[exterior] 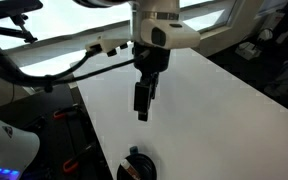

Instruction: Remove the marker from the cup and put it on the table

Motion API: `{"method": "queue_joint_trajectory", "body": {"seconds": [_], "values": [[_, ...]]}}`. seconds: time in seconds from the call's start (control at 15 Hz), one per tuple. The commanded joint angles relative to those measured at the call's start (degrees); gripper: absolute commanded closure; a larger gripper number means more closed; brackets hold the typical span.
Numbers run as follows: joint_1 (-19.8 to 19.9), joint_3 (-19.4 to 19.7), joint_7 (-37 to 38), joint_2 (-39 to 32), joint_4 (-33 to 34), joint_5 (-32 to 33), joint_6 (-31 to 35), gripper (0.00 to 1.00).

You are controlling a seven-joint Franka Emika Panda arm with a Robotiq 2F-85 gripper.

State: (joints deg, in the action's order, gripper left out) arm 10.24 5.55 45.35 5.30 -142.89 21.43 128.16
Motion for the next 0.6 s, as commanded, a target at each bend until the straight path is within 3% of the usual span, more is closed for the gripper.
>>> {"method": "queue_joint_trajectory", "body": {"seconds": [0.0, 0.53], "values": [[2.3, 2.82, 0.86, -0.75, -0.57, 1.58, 4.56, 0.0], [6.23, 7.24, 5.16, -2.87, -6.06, 6.88, 21.05, 0.0]]}}
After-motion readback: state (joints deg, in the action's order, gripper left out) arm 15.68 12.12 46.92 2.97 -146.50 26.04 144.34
